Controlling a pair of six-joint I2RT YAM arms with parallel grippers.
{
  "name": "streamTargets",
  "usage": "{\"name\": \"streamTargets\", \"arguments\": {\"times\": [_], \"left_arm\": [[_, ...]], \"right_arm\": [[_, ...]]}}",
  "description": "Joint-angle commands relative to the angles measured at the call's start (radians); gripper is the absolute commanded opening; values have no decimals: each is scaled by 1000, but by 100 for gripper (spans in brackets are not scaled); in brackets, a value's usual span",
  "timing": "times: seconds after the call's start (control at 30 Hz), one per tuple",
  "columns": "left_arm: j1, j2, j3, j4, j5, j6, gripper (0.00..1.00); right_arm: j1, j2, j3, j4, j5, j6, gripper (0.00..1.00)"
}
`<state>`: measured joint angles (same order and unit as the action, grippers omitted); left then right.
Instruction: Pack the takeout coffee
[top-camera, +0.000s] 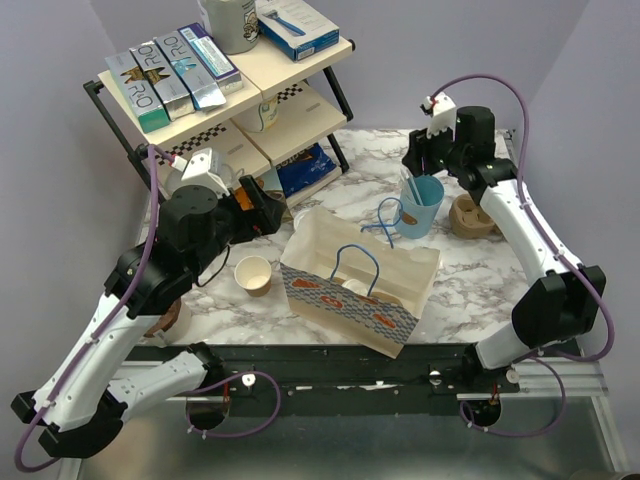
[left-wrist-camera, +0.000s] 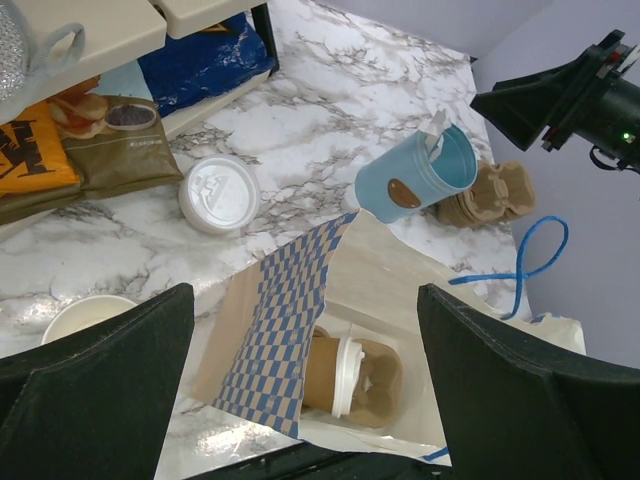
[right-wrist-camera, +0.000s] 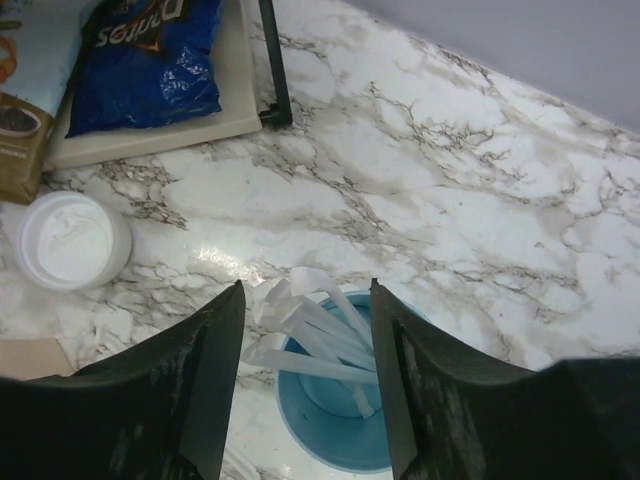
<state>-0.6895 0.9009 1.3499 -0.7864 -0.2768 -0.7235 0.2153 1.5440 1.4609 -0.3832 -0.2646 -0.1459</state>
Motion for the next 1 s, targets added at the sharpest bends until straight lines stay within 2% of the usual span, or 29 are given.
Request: {"name": "streamTargets", "arguments": {"times": [0.0,0.4,0.57,0.83,0.97], "left_arm": [[-5,-13,-12,9,-56,9,99],[-4,-17,-28,3,-67,-7,99],[-4,-25,-31,-14,-87,-10,99],[-4,-26,-35,-14,-91,-11,99],[-5,-22,-32,-14,-91,-8,99]], "right_arm": [[33,10,13,1,16,-86,56],[107,73,50,-60,218,-44,50],[119,91,59,-62,208,-29,48],[137,117,72,-79,235,-32,39],[147,128,75,-91,241,-34,39]]}}
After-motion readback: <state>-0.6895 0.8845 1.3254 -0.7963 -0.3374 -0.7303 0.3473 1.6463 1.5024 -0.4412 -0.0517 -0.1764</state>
